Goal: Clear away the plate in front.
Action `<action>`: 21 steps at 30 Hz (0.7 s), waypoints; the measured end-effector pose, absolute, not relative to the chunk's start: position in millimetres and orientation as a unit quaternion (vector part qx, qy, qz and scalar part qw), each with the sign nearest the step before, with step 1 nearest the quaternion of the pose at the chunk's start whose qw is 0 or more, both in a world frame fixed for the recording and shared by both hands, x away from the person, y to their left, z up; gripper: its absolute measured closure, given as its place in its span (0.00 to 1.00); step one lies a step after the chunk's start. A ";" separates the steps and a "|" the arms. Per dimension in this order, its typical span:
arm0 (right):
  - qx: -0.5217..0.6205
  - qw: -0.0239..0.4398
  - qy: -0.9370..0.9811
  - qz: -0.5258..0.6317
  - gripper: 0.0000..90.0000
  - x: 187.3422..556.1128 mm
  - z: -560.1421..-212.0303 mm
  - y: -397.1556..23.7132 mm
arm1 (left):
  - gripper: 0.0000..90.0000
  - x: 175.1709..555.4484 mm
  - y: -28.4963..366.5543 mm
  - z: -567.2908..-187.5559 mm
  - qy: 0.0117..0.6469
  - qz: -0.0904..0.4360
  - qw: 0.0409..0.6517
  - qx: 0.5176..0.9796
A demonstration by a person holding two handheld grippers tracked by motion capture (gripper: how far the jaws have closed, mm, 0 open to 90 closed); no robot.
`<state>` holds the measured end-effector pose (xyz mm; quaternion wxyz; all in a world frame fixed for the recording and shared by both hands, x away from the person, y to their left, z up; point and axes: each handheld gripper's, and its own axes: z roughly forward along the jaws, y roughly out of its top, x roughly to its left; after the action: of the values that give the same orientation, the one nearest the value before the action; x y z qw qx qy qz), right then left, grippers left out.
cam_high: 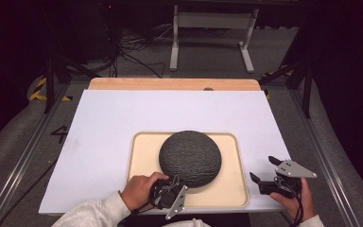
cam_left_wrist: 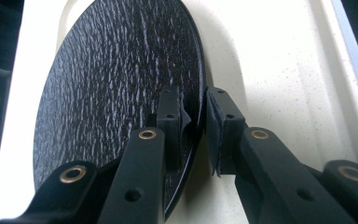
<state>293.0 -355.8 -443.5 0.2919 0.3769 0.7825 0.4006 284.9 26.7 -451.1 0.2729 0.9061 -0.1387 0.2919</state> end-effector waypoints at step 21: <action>0.378 0.291 0.782 0.402 0.10 292.6 -443.4 -356.2 | 0.81 288.5 33.2 -439.5 -0.103 0.238 0.327 0.909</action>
<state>292.6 -356.2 -443.4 0.2909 0.3779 0.7817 0.4020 288.5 33.2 -439.5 0.3267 0.9087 -0.1035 0.2383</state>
